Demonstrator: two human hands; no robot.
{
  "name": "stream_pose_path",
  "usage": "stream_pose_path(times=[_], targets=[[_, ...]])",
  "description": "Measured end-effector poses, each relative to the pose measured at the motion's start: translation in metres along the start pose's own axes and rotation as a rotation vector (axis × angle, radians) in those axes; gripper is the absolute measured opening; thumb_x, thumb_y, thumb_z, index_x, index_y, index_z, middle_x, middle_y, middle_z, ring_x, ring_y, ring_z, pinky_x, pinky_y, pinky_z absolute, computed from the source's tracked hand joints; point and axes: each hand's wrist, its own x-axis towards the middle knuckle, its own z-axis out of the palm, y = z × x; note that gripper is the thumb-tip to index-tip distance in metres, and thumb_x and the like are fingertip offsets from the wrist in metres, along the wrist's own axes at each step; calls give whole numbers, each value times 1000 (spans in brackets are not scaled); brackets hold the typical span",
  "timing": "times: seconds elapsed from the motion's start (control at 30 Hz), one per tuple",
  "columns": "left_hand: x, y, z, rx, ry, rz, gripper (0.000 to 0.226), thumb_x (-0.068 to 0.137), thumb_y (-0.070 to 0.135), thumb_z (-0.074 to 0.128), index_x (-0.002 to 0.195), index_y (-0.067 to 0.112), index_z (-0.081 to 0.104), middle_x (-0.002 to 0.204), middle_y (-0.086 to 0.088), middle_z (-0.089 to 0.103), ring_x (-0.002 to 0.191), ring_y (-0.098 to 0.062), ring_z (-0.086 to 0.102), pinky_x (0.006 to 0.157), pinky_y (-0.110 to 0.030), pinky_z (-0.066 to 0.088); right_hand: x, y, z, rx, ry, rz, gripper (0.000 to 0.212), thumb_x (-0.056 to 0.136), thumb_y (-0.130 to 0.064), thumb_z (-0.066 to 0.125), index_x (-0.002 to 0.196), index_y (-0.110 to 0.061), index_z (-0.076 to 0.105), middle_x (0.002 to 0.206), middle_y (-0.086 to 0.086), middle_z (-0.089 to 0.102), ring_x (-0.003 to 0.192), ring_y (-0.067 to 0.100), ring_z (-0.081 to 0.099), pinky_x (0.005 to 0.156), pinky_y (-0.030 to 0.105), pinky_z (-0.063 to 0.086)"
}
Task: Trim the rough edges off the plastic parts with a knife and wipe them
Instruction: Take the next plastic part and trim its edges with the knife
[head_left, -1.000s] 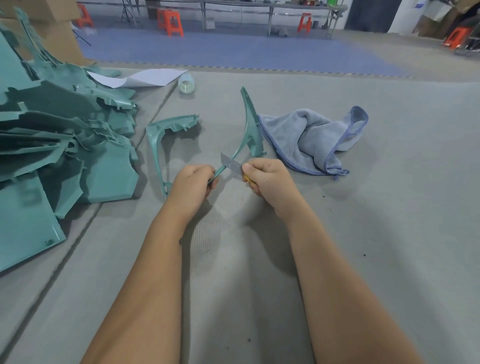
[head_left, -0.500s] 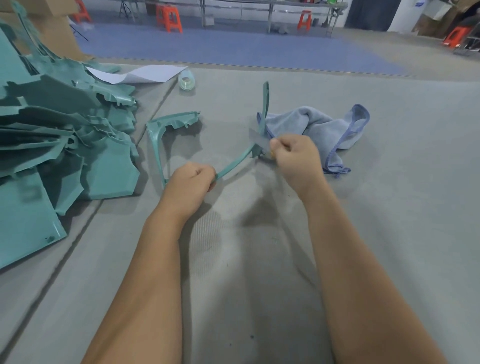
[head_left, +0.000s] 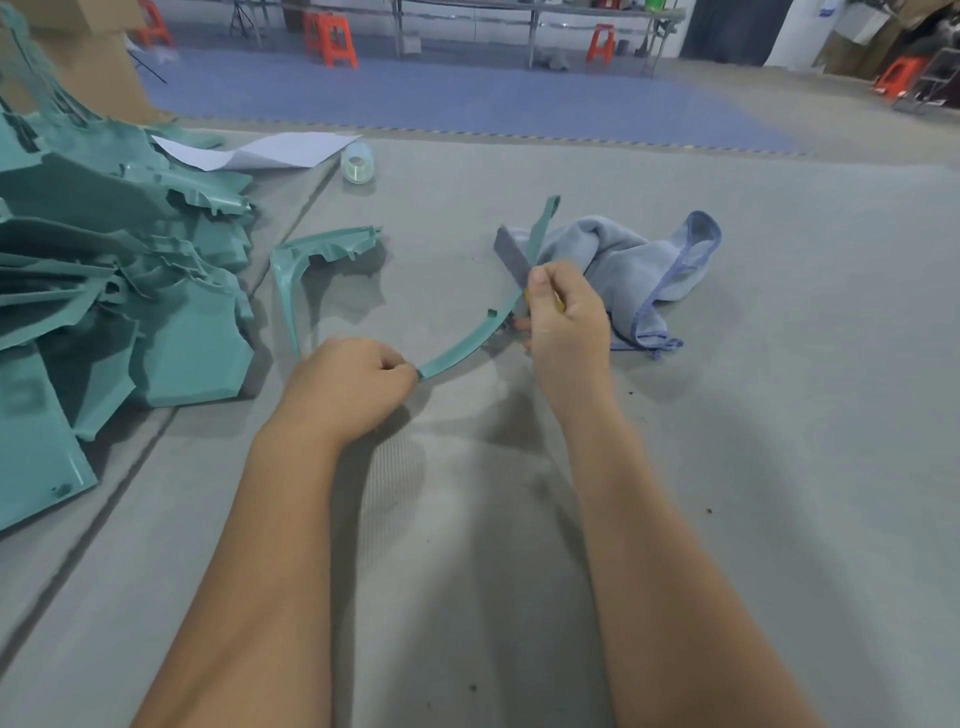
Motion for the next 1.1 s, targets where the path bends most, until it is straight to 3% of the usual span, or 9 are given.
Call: stream_pose_path(times=[0.1,0.27,0.43,0.57,0.7,0.8,0.93,1.0,1.1], targets=[[0,6,2,77,2,24,20,72,36,41,69,27,59,59,3,63,70,-24,58,62,-30,47,-5,-3,-3,-110,103,-51,29,101,-29,43,74,-19,47,56,-12,44,56,9,39,59,36,39],[-1,12,3,81,-66,22,14,76,29,50,80,39,59,67,8,65,79,-21,60,72,-32,48,-1,-1,-10,-149,108,-60,28,99,-26,47,76,-13,54,58,-10,41,62,12,38,60,33,34],[-2,41,20,164,55,114,27,89,39,42,92,23,62,92,-3,68,91,-31,60,66,-32,41,-3,4,-2,-244,42,-93,27,98,-19,52,75,-7,60,62,-2,53,64,16,44,62,33,35],[3,52,32,103,89,56,30,99,35,37,85,13,54,98,-19,65,91,-38,59,67,-36,38,-6,0,10,35,-15,-67,25,100,-15,51,79,-7,61,71,11,54,63,16,43,62,33,40],[8,35,26,-140,77,-52,27,102,32,31,93,14,49,88,-15,65,82,-35,59,69,-39,44,-2,3,-3,204,-4,2,27,100,-17,53,77,-26,63,79,-2,58,71,6,48,70,18,40],[10,29,25,-250,100,-71,27,102,34,30,89,17,47,80,-12,64,76,-34,60,71,-43,50,-1,9,-11,178,-200,12,27,100,-18,53,76,-23,65,62,-10,58,64,10,50,65,21,41],[14,31,23,-404,39,-86,35,102,27,36,76,12,54,65,-6,60,59,-23,53,56,-31,38,-7,14,-7,280,-455,172,30,100,-17,51,72,-12,60,48,-2,43,43,7,33,42,14,26],[14,31,22,-549,-42,-140,35,101,24,38,76,12,59,48,4,55,40,-11,44,45,-24,33,-9,15,-4,267,-487,206,31,100,-17,52,70,-11,59,46,-3,38,43,7,29,41,14,22],[13,30,18,-782,-128,-247,29,103,22,39,90,11,63,43,6,52,32,-6,38,36,-15,30,-11,15,-2,229,-548,184,32,100,-14,52,69,-9,58,43,-6,39,42,4,29,43,14,25]])
